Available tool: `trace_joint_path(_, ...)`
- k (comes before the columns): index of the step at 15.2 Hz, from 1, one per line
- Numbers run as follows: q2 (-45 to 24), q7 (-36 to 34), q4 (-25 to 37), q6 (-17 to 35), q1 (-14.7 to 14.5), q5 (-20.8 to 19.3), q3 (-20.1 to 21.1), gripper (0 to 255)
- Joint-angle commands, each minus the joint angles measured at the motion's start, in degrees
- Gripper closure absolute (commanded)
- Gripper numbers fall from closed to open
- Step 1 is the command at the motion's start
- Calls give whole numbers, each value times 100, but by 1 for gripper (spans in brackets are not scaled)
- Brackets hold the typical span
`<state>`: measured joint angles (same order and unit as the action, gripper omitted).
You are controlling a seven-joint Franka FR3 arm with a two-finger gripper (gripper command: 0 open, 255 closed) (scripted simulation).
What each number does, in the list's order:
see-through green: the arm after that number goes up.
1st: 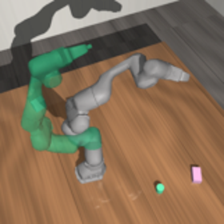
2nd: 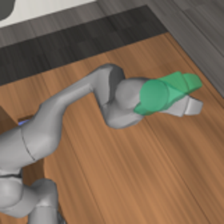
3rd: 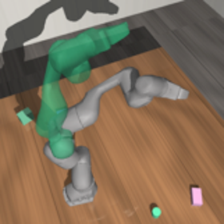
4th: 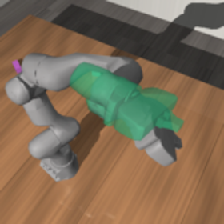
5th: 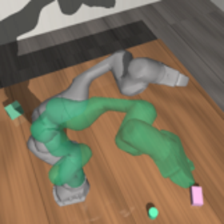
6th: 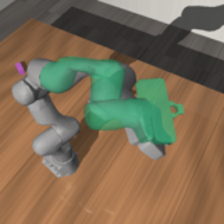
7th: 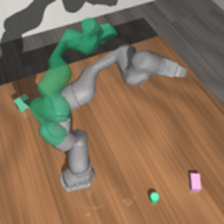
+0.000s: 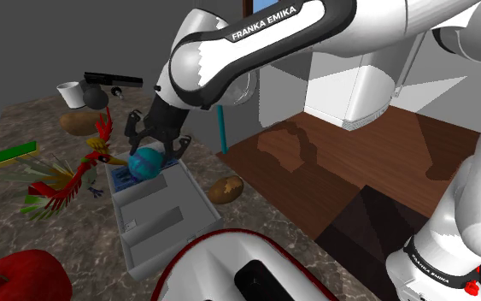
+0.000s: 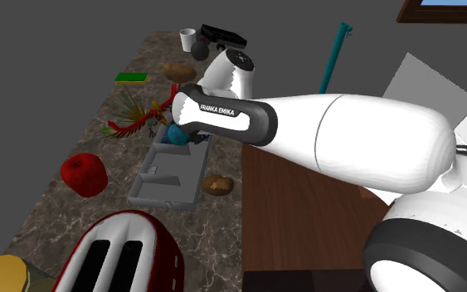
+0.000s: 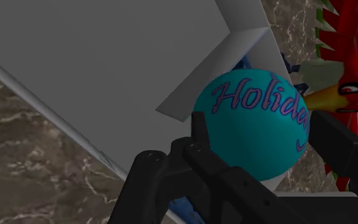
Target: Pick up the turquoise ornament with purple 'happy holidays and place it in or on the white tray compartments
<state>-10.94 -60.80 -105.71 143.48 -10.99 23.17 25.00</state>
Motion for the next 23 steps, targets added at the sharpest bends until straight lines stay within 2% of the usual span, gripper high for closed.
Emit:
trace_joint_path(1, -52, 43, -112, -56, -15, 30, 29, 255)
trace_joint_path(7, -53, 40, -113, -55, -2, 25, 43, 255)
trace_joint_path(8, -54, 64, -77, -101, 21, 29, 31, 0)
trace_joint_path(13, -53, 41, -113, -55, -2, 25, 42, 0)
trace_joint_path(17, 545, 193, -197, -618, 225, 276, -2, 0)
trace_joint_path(23, 545, 193, -197, -618, 222, 277, -6, 0)
